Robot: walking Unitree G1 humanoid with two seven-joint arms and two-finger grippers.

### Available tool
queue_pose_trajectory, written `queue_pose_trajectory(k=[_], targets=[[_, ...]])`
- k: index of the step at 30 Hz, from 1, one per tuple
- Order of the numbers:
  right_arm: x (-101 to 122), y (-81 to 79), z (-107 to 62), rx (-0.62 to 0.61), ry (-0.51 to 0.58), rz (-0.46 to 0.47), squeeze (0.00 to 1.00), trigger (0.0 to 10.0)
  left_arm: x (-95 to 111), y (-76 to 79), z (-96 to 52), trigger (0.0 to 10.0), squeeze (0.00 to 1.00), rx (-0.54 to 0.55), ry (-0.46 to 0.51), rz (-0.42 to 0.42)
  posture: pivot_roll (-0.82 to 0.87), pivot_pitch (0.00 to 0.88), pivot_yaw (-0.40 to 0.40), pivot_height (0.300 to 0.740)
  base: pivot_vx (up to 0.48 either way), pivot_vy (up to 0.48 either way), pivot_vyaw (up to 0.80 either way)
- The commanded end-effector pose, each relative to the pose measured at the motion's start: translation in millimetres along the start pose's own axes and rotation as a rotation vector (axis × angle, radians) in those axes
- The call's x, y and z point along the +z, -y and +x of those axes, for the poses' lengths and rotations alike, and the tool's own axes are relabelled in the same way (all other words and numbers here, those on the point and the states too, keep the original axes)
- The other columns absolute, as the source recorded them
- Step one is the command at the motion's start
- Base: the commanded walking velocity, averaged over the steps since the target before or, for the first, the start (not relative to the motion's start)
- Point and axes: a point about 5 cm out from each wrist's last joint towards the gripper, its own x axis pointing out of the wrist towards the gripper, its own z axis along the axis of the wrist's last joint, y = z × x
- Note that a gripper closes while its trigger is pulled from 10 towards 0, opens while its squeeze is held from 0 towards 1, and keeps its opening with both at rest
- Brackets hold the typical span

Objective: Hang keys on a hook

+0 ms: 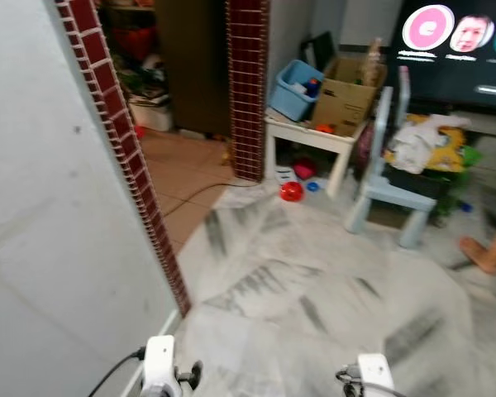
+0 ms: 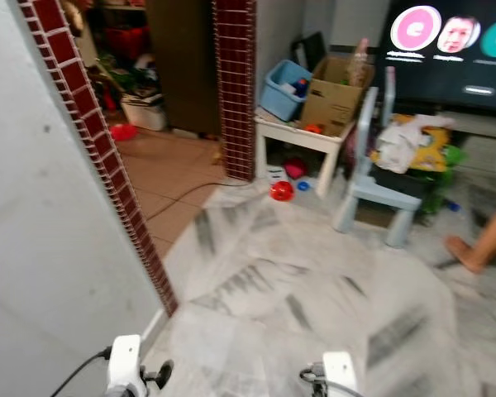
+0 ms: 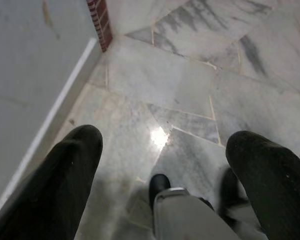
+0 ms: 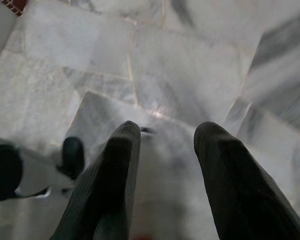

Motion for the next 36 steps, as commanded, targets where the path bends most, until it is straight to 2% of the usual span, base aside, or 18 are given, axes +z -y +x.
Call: queue_pose_trajectory(k=[1, 6, 19, 36], targets=[[4.5, 5.0, 0.6, -0.015, 0.009, -0.011, 0.0, 10.0, 2.4, 2.8, 1.4, 10.0, 0.0, 0.0, 0.0, -0.01, -0.04, 0.0, 0.038, 0.74, 0.0, 0.0, -0.49], [5.3, 5.8, 0.5, -0.019, 0.017, -0.007, 0.0, 10.0, 0.7, 3.8, 1.4, 10.0, 0.0, -0.004, -0.014, -0.01, -0.04, 0.0, 0.038, 0.721, 0.0, 0.0, -0.19], [5.7, 7.2, 0.5, -0.025, 0.018, 0.0, 0.0, 10.0, -2.1, 4.2, 1.3, 10.0, 0.0, 0.0, -0.037, -0.035, -0.04, 0.0, 0.035, 0.721, 0.0, 0.0, 0.0], [6.0, 6.9, 0.5, -0.024, 0.021, 0.012, 0.0, 10.0, 1.5, 3.0, 1.8, 10.0, 0.0, -0.008, -0.023, -0.02, -0.04, 0.0, 0.036, 0.721, 0.276, 0.0, 0.0]])
